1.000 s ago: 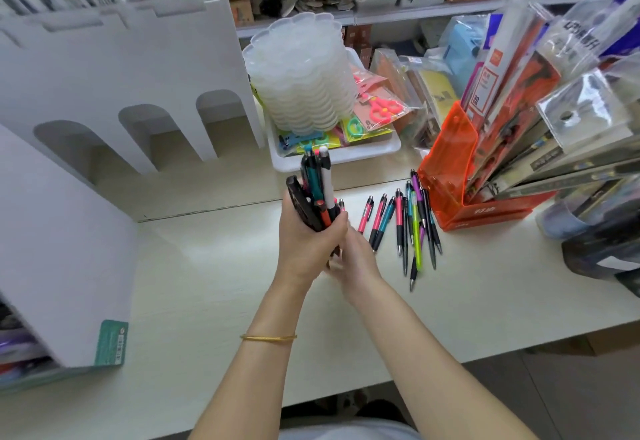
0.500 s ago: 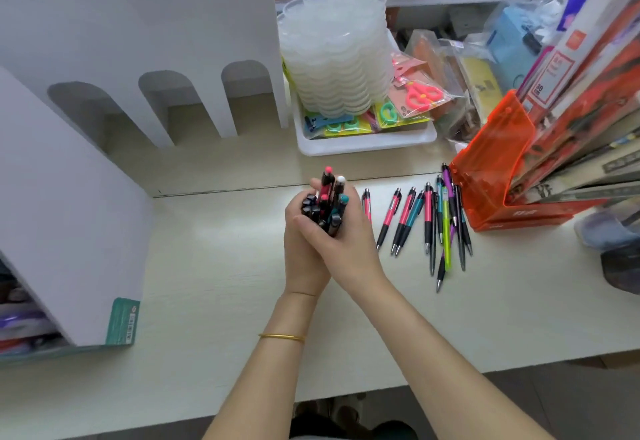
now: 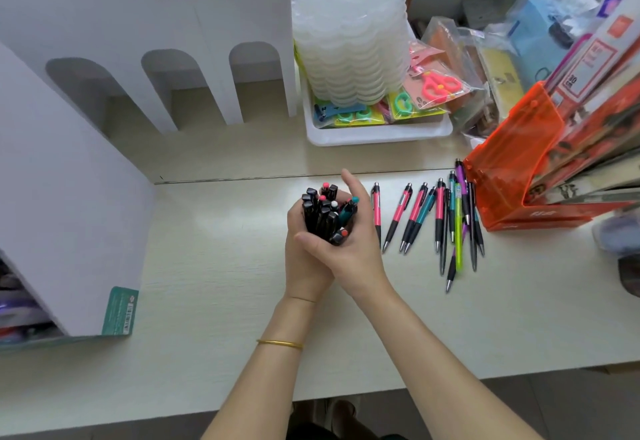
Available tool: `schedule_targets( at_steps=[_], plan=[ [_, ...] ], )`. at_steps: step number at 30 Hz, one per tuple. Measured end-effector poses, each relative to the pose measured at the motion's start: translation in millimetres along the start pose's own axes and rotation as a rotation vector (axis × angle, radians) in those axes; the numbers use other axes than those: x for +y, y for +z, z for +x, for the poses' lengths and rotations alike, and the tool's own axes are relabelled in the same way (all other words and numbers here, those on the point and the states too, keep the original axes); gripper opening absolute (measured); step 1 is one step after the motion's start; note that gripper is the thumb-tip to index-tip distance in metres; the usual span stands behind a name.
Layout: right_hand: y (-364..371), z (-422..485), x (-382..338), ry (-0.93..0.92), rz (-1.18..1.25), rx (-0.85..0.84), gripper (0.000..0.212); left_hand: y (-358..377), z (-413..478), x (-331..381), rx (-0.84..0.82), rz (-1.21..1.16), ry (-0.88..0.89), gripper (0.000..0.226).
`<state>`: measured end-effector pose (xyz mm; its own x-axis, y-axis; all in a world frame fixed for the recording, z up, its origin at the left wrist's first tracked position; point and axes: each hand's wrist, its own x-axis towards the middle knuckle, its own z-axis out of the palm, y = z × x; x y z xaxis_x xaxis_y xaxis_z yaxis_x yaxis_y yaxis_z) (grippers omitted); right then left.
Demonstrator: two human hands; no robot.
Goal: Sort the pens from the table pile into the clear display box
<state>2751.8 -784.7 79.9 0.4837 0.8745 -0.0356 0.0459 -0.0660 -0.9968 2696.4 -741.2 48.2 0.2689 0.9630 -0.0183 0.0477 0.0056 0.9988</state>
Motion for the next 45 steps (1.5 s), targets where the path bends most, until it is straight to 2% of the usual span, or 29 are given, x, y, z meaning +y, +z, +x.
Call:
schedule_targets(
  at_steps=[2,4,7,10,14,16,18,21,23,26,29,31,34,38,41,45],
  plan=[
    [0.5,0.8,2.3,0.016,-0.005,0.006,0.079,1.9,0.9,-2.5,0.024,-0.026,0.038,0.042],
    [0.4,2.1,5.1,0.032,-0.019,0.029,0.061,0.9,0.3,-6.4,0.034,0.053,0.039,0.023],
    [2.6,3.9,7.5,0.056,-0.009,0.033,0.044,1.1,1.4,-11.9,-0.005,0.143,0.049,0.032],
    [4.2,9.2,7.6,0.076,0.005,0.043,0.04,1.2,7.5,-6.4,-0.025,0.086,0.019,0.041],
    [0.3,17.4,-6.9,0.139,-0.021,-0.06,0.041,-1.2,9.8,6.1,-0.068,0.092,-0.041,0.041],
    [-3.7,20.2,-16.2,0.171,-0.05,-0.112,0.043,-5.4,10.6,16.3,-0.125,0.017,-0.08,0.037],
    [-9.2,22.5,-24.1,0.169,-0.068,-0.173,0.038,-13.0,10.3,28.3,-0.204,-0.056,-0.118,0.024],
    [-16.8,23.9,-39.6,0.19,-0.026,-0.245,0.021,-29.3,4.5,46.6,-0.269,-0.368,-0.354,0.028],
    [-16.8,22.7,-51.1,0.22,0.058,-0.226,0.016,-41.8,1.1,53.8,-0.292,-0.557,-0.471,0.026],
    [-9.3,21.4,-64.8,0.248,0.107,-0.173,0.023,-60.1,-3.1,60.9,-0.31,-0.737,-0.534,0.023],
    [6.8,16.1,-75.2,0.228,0.103,-0.186,0.016,-75.7,-8.6,66.1,-0.324,-0.817,-0.525,0.026],
    [19.0,10.2,-80.5,0.196,0.014,-0.196,0.003,-84.4,-13.4,69.9,-0.31,-0.788,-0.51,0.029],
    [33.6,1.0,-81.5,0.132,-0.136,-0.184,0.011,-95.0,-23.0,73.9,-0.297,-0.772,-0.49,0.029],
    [42.0,-11.1,-82.8,0.202,-0.009,-0.171,0.013,-110.0,-42.6,80.3,-0.236,-0.836,-0.521,0.031],
    [52.7,-24.1,-81.4,0.243,-0.05,-0.23,0.015,-118.1,-60.3,84.5,-0.176,-0.818,-0.537,0.034],
    [60.6,-46.0,-86.7,0.192,-0.191,-0.346,0.017,-130.0,-89.0,87.3,-0.013,-0.755,-0.571,0.017]
  ],
)
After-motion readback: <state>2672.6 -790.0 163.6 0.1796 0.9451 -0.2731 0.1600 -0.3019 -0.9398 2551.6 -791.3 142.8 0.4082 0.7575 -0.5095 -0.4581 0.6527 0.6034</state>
